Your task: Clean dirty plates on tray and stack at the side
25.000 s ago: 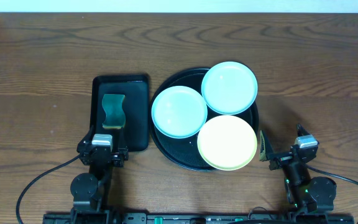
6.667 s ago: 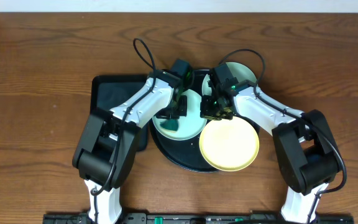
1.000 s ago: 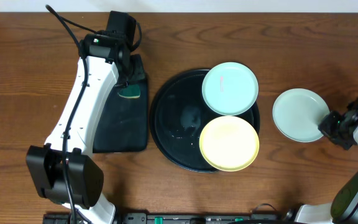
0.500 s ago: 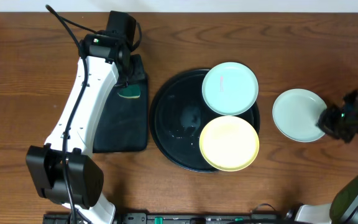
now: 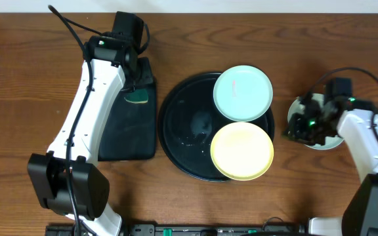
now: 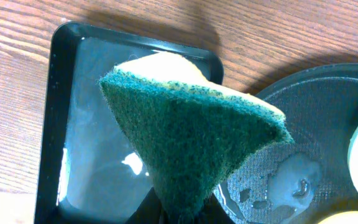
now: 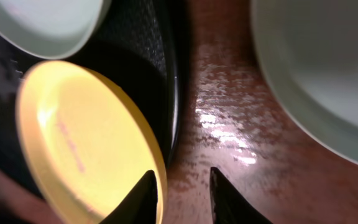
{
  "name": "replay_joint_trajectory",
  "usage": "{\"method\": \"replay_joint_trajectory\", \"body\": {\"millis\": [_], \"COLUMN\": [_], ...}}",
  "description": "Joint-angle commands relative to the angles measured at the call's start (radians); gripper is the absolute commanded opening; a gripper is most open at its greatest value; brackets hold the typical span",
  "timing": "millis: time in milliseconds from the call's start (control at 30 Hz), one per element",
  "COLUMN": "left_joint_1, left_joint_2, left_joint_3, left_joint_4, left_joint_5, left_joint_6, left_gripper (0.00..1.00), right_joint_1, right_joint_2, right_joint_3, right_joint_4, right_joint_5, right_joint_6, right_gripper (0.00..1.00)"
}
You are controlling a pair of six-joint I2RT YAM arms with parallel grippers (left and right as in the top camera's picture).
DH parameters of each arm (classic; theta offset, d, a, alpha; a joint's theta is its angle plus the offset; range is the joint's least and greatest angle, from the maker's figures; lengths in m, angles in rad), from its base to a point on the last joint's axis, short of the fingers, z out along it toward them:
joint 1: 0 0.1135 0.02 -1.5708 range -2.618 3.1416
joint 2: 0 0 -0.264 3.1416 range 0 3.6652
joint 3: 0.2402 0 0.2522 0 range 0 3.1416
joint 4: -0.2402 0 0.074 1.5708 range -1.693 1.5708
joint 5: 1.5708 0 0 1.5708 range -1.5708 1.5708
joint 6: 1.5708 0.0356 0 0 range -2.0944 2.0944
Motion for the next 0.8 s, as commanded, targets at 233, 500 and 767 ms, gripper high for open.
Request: {"method": "replay_joint_trajectory", "body": {"millis": [233, 500, 767], "left_joint_1": [0.001, 0.001, 0.001], "left_joint_2": [0.005, 0.005, 0.005], "left_joint_3": [0.014, 0.014, 0.014], "left_joint_4": [0.000, 0.000, 0.000], "left_joint_5": [-0.009, -0.009, -0.008], "left_joint_6": [0.013, 0.013, 0.013], "left_gripper": [0.07, 0.08, 0.07], "right_joint_1": [0.117, 0.142, 0.167], "right_joint_2": [-0.005, -0.005, -0.005], "right_joint_3": [-0.135, -0.161, -0.161], "right_joint_4": [0.150, 0.180, 0.220], "right_joint_5": [0.048, 0.042, -0.078], "right_joint_6": [0.014, 0.014, 0.013], "right_gripper": [0.22, 0.13, 0.01]}}
